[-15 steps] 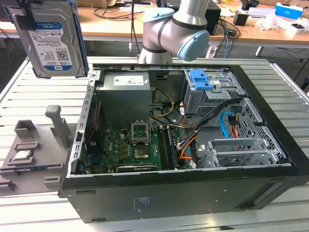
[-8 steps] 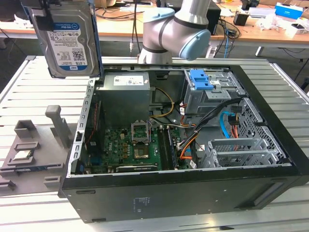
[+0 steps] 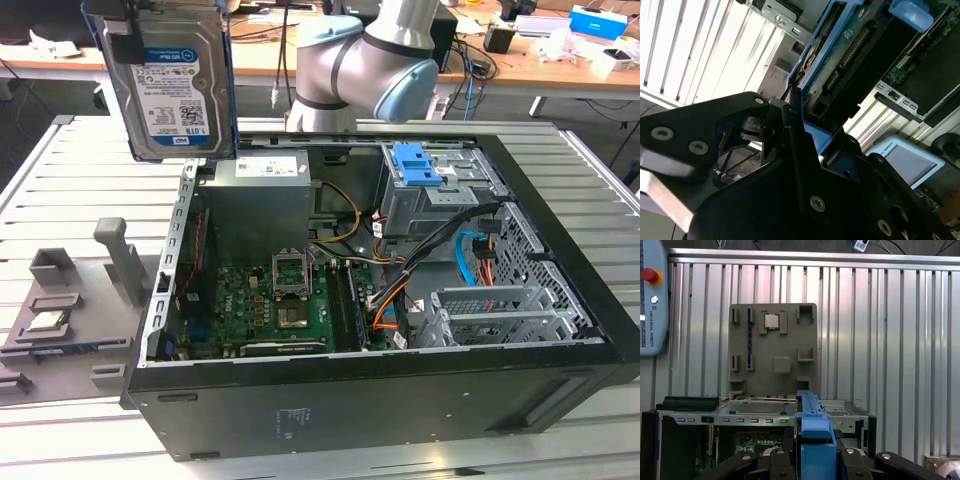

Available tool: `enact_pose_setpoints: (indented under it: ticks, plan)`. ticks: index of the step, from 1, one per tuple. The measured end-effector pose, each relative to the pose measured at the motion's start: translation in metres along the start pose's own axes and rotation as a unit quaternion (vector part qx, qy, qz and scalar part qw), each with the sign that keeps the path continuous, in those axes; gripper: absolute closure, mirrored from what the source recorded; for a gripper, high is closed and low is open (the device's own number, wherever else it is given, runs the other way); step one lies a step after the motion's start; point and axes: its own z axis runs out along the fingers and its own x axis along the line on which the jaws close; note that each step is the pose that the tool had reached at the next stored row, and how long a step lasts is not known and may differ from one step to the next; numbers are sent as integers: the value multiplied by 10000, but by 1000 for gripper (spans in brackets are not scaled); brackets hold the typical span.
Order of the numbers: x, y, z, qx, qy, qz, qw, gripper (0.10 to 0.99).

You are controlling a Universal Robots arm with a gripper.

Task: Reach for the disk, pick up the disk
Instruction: 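Pick up the disk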

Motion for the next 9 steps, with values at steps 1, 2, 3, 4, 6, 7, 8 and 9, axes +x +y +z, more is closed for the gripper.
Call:
enact_pose_setpoints:
  ticks: [1,2,3,4,6,7,8,9]
  plan:
    - [1,-54,-2,0,0,0,10000,722]
    - [3,-129,-5,0,0,-1,10000,722]
    - [4,-172,-8,0,0,0,10000,722]
    - [5,-216,-10,0,0,0,10000,722]
    - [8,-300,-13,0,0,-1,10000,722]
    - [8,-321,-14,0,0,-1,10000,722]
    - [9,-348,-15,0,0,0,10000,722]
    - [10,-370,-16,0,0,0,10000,722]
